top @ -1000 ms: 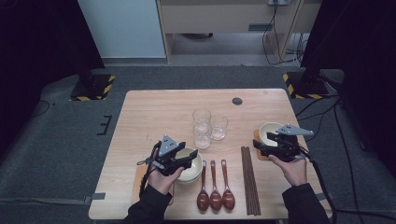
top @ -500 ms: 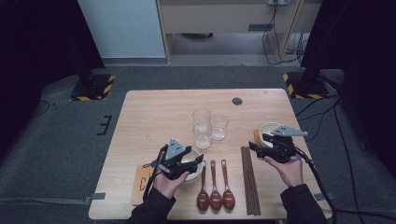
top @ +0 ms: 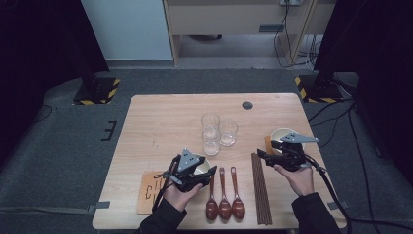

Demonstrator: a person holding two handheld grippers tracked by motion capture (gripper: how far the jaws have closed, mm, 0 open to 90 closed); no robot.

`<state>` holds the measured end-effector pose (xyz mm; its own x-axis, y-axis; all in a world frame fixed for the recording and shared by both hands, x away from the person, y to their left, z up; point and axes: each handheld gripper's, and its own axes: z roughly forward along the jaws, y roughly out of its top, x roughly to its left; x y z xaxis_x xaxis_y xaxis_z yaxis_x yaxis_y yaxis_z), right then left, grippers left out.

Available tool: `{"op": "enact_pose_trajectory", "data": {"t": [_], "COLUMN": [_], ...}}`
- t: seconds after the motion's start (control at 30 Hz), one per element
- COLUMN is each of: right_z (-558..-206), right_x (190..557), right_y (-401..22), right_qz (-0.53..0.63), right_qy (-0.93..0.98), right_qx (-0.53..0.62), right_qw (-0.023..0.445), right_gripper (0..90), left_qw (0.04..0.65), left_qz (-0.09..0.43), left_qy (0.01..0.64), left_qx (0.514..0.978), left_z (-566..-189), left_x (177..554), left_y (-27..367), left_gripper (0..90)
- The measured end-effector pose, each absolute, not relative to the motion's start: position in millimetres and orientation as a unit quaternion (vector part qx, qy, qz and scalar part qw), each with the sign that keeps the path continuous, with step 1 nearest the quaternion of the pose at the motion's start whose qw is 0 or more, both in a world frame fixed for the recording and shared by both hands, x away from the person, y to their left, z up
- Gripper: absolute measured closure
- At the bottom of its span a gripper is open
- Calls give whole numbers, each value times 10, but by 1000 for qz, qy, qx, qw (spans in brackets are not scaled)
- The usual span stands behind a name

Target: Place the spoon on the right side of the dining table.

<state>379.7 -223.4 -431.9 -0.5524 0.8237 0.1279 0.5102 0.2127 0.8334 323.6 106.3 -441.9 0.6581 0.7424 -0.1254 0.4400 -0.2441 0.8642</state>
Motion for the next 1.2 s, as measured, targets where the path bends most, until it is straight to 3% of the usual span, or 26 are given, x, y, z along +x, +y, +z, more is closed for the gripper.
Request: {"op": "enact_pose_trajectory", "data": {"t": [1.2], "right_z": [-4393], "right_x": [3734], "right_y": [-1891], "right_qz": [447], "right_qy": [775], "right_qx": [415], "right_qw": [164], "right_gripper": [313], "left_qw": [462], "left_qz": [136], "left_qy": [347], "left_qx": [804], "left_z": [-4606], "left_x": [3000], "left_y": [714], "left_gripper": [443]}}
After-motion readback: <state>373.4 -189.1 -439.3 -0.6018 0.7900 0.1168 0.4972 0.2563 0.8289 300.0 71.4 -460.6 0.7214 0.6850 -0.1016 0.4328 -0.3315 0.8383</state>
